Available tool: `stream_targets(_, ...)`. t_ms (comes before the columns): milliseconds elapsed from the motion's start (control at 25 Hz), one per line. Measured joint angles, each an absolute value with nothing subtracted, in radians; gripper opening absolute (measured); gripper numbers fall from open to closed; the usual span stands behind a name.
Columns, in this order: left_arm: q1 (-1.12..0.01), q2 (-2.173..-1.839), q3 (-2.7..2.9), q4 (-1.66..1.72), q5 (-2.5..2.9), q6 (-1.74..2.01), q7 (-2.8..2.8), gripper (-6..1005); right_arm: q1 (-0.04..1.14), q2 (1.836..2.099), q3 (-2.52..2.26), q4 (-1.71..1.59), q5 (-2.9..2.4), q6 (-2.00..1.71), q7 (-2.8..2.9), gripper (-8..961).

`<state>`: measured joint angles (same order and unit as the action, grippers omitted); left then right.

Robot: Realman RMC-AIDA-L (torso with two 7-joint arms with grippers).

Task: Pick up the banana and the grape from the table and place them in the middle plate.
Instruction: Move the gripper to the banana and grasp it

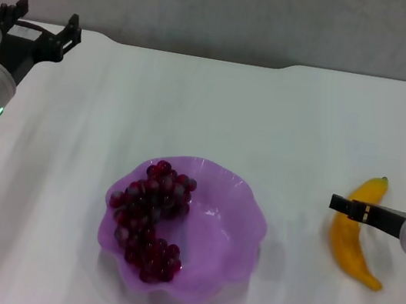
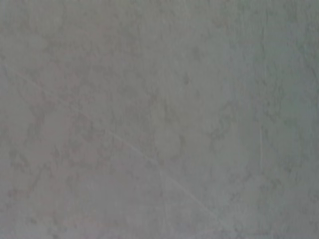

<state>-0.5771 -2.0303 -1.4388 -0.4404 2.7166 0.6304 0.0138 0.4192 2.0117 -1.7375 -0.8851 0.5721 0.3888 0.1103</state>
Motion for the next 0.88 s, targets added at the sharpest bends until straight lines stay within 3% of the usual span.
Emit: stream_targets(880, -0.577, -2.031, -1.439, -0.440, 2.717, 0.630, 0.014, 883, 0.419, 2.013, -1.788, -0.851, 0.572, 0.386, 0.114, 848)
